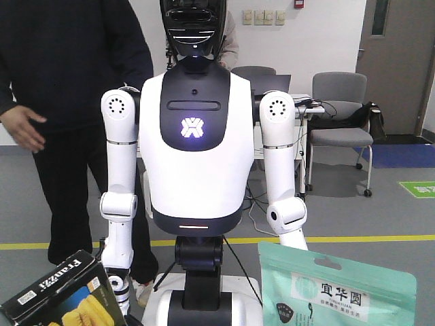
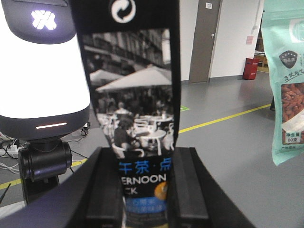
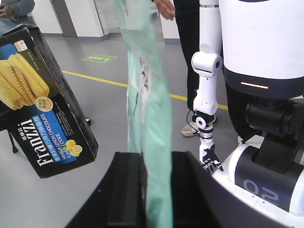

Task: Pick snacks and fruit into basket
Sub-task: 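Lower the right gripper with the teal bag toward the light-blue basket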

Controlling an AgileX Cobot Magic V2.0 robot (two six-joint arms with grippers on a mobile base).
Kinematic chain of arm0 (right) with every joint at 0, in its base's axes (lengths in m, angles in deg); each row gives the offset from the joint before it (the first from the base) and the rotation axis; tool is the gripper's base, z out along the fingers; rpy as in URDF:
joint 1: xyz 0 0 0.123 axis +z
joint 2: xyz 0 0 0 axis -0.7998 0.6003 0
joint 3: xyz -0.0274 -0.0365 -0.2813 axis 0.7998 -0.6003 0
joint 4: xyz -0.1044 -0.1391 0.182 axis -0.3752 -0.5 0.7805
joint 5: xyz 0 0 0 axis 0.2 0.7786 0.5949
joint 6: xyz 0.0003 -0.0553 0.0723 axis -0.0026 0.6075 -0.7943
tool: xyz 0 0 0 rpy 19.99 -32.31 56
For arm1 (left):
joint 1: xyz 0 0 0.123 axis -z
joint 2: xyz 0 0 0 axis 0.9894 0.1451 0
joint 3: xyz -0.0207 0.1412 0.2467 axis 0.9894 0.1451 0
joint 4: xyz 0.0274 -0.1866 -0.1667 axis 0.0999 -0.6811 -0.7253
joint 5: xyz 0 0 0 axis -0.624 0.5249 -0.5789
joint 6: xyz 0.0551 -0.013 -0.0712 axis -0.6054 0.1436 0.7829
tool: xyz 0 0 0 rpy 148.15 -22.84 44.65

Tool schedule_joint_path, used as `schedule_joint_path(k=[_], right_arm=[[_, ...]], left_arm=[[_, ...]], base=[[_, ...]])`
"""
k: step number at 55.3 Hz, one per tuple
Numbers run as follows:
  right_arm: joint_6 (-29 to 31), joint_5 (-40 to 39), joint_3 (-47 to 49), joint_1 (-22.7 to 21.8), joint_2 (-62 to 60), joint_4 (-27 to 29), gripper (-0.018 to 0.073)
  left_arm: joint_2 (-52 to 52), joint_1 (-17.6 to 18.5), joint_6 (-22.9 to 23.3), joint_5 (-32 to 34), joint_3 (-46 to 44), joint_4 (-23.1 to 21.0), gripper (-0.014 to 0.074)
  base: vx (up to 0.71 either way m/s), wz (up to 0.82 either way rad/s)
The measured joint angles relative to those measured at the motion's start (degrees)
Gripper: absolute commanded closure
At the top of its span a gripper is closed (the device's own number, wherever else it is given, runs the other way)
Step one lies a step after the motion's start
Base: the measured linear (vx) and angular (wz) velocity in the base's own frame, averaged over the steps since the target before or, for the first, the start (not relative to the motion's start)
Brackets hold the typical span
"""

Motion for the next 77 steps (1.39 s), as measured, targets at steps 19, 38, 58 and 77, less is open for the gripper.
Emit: schedule_joint_path(k=[19, 38, 58, 77], right_arm=[[0.0, 0.0, 0.0, 0.0, 0.0, 0.0, 0.0568], [0.0, 0.0, 0.0, 0.0, 0.0, 0.0, 0.0568], [0.0, 0.0, 0.0, 0.0, 0.0, 0.0, 0.0568], [0.0, 0.0, 0.0, 0.0, 0.0, 0.0, 0.0568]], left_arm=[[0.0, 0.0, 0.0, 0.0, 0.0, 0.0, 0.0596], [0.0, 0.0, 0.0, 0.0, 0.0, 0.0, 0.0596], [0.0, 0.0, 0.0, 0.0, 0.0, 0.0, 0.0596], [0.0, 0.0, 0.0, 0.0, 0.0, 0.0, 0.0596]], base=[[0.0, 0.01], [0.0, 0.0], [0.0, 0.0], [0.0, 0.0]])
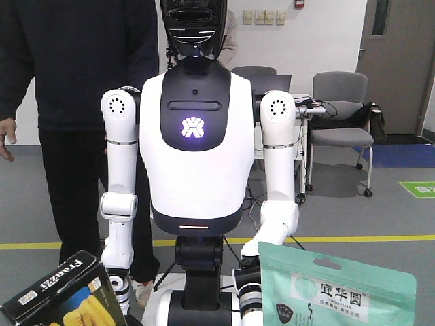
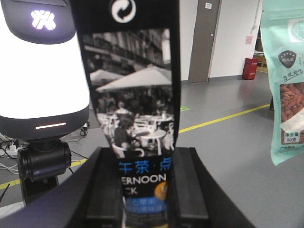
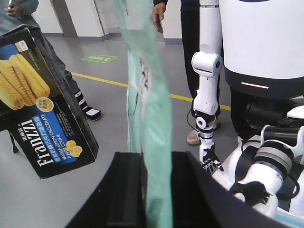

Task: Pick snacks and fruit into basket
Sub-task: 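Lower the right gripper with the teal bag toward the light-blue basket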

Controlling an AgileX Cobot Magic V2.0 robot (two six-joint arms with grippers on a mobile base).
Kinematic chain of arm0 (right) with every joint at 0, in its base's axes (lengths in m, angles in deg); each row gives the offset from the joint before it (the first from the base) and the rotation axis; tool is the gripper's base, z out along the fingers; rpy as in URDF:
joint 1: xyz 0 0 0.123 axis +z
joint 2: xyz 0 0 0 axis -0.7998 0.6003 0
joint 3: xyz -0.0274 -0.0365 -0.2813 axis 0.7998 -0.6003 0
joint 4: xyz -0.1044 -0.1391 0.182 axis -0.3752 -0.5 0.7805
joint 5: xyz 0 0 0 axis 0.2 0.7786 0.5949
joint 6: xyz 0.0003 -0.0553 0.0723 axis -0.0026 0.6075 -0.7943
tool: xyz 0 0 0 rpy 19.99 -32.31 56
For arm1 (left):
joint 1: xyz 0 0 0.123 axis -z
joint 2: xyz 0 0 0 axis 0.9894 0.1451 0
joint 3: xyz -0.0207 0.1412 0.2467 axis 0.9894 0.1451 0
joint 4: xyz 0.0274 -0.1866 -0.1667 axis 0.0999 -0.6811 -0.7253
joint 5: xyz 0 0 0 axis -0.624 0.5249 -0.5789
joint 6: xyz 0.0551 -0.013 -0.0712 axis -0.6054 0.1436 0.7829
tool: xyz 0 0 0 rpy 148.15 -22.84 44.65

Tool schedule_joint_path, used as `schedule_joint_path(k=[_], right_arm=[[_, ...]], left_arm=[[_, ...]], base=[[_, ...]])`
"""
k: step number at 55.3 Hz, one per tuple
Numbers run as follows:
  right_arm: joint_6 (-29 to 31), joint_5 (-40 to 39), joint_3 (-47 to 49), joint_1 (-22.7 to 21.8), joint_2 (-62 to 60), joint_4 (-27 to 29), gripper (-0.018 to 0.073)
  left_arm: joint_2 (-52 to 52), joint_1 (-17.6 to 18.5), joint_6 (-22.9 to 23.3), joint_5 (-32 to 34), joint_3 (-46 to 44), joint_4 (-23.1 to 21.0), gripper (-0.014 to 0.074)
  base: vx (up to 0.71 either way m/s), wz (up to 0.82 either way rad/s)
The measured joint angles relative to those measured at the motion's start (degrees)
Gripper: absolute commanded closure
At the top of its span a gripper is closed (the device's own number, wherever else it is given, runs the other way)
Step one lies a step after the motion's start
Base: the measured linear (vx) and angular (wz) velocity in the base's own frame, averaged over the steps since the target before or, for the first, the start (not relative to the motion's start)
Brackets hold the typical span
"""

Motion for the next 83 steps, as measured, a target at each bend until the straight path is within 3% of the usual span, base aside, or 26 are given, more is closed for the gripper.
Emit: schedule_joint_path(k=[51, 67, 83], right_arm=[[0.0, -1.05, 0.0, 0.0, 0.0, 0.25, 0.0568], [-0.17, -3.52, 0.0, 0.0, 0.0, 6.42, 0.0568], [4.06, -7.06, 0.0, 0.0, 0.0, 11.05, 0.0568]], left_arm=[[0.0, 0.0, 0.0, 0.0, 0.0, 0.0, 0.0596], [0.0, 0.0, 0.0, 0.0, 0.0, 0.0, 0.0596], [0.0, 0.0, 0.0, 0.0, 0.0, 0.0, 0.0596]], base=[[0.0, 0.0], [0.0, 0.0], [0.0, 0.0]])
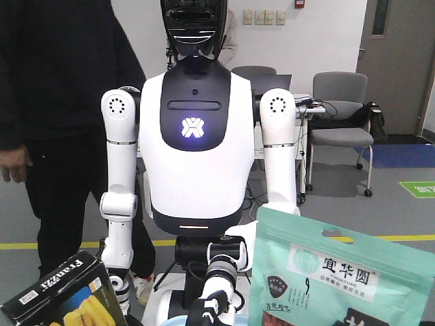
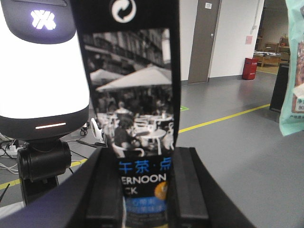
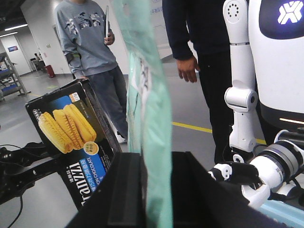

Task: Pick snacks and fruit into basket
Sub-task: 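Lower the right gripper with the teal bag toward the light-blue basket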

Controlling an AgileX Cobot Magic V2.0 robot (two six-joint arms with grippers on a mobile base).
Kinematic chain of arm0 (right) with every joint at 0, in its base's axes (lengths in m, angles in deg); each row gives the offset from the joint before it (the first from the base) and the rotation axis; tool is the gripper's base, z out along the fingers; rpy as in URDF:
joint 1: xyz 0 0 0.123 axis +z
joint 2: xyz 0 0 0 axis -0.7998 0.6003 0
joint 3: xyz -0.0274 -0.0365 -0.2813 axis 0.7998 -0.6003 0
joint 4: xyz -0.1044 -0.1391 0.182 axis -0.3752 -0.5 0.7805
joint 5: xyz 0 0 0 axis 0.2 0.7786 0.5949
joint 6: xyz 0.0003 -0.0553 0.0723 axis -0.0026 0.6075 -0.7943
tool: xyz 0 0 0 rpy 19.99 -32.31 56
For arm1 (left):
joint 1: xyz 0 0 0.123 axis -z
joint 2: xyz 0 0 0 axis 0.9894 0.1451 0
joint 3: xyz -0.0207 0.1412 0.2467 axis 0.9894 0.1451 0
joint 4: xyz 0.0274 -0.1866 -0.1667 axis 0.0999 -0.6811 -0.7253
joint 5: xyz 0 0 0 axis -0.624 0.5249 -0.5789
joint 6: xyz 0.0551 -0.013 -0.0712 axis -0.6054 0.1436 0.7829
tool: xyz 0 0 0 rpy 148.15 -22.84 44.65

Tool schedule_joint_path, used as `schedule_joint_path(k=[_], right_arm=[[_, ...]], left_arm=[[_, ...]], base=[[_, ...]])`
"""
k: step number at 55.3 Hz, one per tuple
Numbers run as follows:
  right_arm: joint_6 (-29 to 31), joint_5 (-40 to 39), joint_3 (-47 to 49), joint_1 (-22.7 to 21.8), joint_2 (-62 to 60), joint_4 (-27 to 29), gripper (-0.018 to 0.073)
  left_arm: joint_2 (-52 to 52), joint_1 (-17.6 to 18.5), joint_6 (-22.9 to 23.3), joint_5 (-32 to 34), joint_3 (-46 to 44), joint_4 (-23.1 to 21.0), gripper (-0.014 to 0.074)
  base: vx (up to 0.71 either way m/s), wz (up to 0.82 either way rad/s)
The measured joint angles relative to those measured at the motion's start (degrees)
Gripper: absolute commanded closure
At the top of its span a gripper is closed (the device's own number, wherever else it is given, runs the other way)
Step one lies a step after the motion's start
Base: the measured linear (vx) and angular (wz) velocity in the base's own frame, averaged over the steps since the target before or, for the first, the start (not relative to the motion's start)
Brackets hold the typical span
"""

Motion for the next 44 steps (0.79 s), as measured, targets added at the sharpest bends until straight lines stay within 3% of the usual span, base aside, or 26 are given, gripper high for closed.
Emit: schedule_joint_path(k=[33, 44], right_arm=[[3.63, -1.51, 0.0, 0.0, 0.31, 1.43, 0.0568], [3.68, -3.81, 0.0, 0.0, 4.04, -0.9, 0.0568]], left_arm=[[0.0, 0.0, 0.0, 0.11, 0.0, 0.0, 0.0596], [0.0, 0.0, 0.05, -4.78, 0.0, 0.0, 0.0596]], base=[[0.0, 0.0], [0.0, 0.0]])
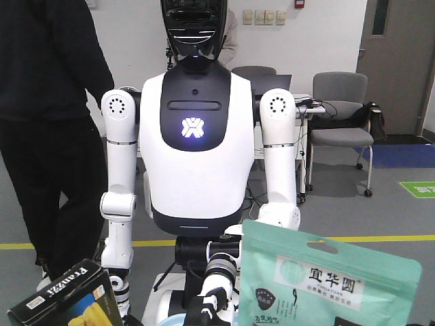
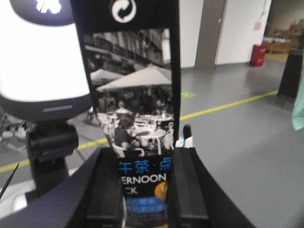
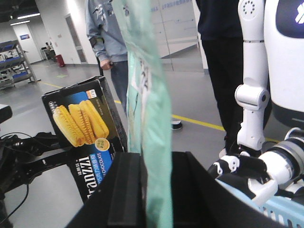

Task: Pick snacks and fruit into basket
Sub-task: 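Lower the right gripper with the teal bag toward the light-blue basket, then open the right gripper to drop the teal bag into the basket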

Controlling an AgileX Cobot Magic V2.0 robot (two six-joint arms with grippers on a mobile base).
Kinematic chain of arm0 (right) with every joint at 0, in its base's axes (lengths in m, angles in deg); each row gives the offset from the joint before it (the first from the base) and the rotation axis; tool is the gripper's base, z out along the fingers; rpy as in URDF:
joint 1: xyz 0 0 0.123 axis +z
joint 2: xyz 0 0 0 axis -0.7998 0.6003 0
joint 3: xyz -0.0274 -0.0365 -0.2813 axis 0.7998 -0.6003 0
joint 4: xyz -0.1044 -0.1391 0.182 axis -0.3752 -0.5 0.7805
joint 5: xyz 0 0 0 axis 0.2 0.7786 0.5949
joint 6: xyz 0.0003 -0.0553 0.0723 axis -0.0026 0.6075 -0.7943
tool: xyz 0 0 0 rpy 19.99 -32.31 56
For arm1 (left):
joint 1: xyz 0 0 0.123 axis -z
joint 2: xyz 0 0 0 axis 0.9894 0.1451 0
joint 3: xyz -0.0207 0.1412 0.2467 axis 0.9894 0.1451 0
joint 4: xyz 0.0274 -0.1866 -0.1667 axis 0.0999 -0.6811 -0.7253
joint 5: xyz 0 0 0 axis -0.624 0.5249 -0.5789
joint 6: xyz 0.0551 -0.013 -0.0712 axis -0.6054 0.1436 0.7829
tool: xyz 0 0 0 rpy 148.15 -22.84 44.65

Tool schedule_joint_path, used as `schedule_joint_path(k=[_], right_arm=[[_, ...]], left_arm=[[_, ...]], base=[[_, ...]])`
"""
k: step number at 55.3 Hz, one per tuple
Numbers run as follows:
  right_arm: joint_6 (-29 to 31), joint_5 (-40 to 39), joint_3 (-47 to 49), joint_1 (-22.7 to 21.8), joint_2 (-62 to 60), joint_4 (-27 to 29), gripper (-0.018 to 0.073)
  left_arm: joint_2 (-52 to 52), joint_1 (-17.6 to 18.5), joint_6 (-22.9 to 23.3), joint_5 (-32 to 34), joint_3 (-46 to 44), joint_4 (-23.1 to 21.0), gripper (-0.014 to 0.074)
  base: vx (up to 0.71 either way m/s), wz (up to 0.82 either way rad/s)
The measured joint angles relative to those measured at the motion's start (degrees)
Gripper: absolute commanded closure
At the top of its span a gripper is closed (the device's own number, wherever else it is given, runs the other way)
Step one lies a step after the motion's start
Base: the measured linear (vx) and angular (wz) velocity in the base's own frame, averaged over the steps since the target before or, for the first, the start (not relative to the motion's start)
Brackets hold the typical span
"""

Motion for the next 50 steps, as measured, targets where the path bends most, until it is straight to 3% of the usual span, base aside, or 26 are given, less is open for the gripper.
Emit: schedule_joint_path(k=[18, 22, 25, 36, 50], right_arm=[[3.8, -1.32, 0.0, 0.0, 7.76, -0.35, 0.0568], [4.17, -2.65, 0.0, 0.0, 9.55, -0.35, 0.0568], [5.3, -4.9, 0.0, 0.0, 12.21, -0.61, 0.0568], [8.26, -7.83, 0.06, 0.0, 16.35, -1.73, 0.0568], [14.29, -8.61, 0.06, 0.0, 20.03, -1.62, 0.0568]], left_arm=[[0.0, 0.0, -0.7, 1.08, 0.0, -0.81, 0.0596], [0.0, 0.0, -2.03, 2.68, 0.0, -2.7, 0.0596], [0.0, 0.0, -3.54, 4.0, 0.0, -7.72, 0.0596], [0.0, 0.0, -5.64, 4.34, 0.0, -17.09, 0.0596], [0.0, 0.0, -5.9, 4.34, 0.0, -19.81, 0.0596]], base=[[0.0, 0.0], [0.0, 0.0], [0.0, 0.0], [0.0, 0.0], [0.0, 0.0]])
